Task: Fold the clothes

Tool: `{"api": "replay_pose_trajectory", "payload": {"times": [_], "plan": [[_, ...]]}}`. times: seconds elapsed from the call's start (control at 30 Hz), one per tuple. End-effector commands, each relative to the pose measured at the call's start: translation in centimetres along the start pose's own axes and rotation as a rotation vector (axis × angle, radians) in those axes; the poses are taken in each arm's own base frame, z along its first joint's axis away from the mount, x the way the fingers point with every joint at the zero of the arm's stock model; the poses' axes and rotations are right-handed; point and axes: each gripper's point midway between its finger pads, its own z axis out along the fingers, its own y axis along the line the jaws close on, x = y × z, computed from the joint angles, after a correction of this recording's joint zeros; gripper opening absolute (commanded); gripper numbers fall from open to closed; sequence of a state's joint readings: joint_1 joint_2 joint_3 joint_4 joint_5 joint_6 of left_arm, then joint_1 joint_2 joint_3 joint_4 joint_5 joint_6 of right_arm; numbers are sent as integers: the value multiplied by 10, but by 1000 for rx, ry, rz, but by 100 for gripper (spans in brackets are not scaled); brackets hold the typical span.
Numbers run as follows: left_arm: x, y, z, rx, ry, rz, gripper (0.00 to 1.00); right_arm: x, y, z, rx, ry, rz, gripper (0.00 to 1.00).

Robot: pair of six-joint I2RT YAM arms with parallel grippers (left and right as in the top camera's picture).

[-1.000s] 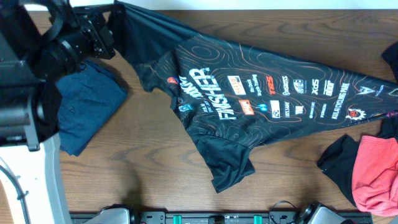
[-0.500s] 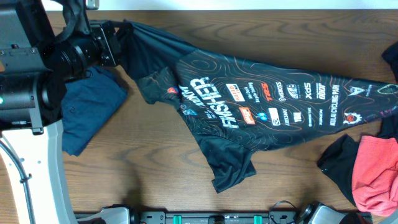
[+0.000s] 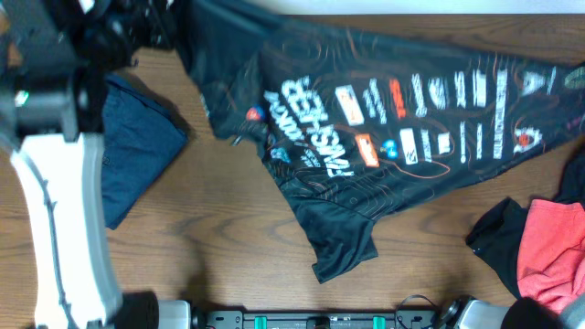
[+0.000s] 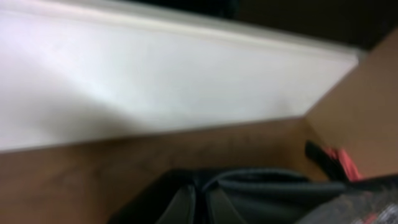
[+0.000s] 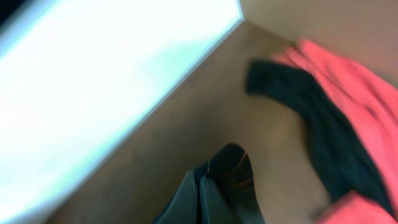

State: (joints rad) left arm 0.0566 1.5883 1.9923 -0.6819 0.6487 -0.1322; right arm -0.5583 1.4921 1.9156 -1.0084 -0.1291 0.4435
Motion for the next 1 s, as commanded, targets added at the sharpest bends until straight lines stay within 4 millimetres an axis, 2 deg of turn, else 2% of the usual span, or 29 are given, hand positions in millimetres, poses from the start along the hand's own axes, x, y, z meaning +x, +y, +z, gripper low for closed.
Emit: {"api": "replay_pose_trajectory", "payload": {"times": [0.0, 0.03, 0.13, 0.27, 0.37, 0.43, 0.5, 0.57, 0.6, 0.7, 0.77, 0.87, 0.97], "plan": [[-12, 33, 33, -40, -48, -86, 6, -5, 28, 39, -150, 27, 16, 1], [-17, 42, 43, -44, -74, -107, 6, -12, 44, 50, -237, 14, 18, 1], [-33, 59, 62, -35, -151, -144, 6, -32, 78, 66, -432, -28, 58, 1], [-62, 65, 66, -7, -276, -103, 6, -66, 105, 60, -579, -154, 56, 1], [-95, 63, 51, 13, -407, -84, 6, -84, 109, 51, -600, -232, 35, 1], [-113, 54, 36, 61, -459, -94, 6, -87, 108, 44, -597, -238, 31, 1], [-119, 38, 28, 129, -448, -64, 6, -85, 100, 41, -567, -224, 28, 1], [-111, 20, 25, 207, -383, -52, 6, -79, 86, 42, -495, -203, 23, 1], [-101, 12, 25, 246, -331, -52, 6, -71, 76, 44, -442, -179, 19, 2], [-47, 1, 32, 323, -88, -134, 6, -34, 36, 53, -234, -54, -22, 1], [4, 5, 39, 301, 96, -204, 6, -4, -3, 59, -39, 53, -42, 1], [90, 21, 39, 162, 381, -251, 6, 43, -68, 58, 287, 217, -41, 1], [166, 33, 27, -2, 653, -289, 6, 89, -107, 56, 463, 393, -58, 1]]}}
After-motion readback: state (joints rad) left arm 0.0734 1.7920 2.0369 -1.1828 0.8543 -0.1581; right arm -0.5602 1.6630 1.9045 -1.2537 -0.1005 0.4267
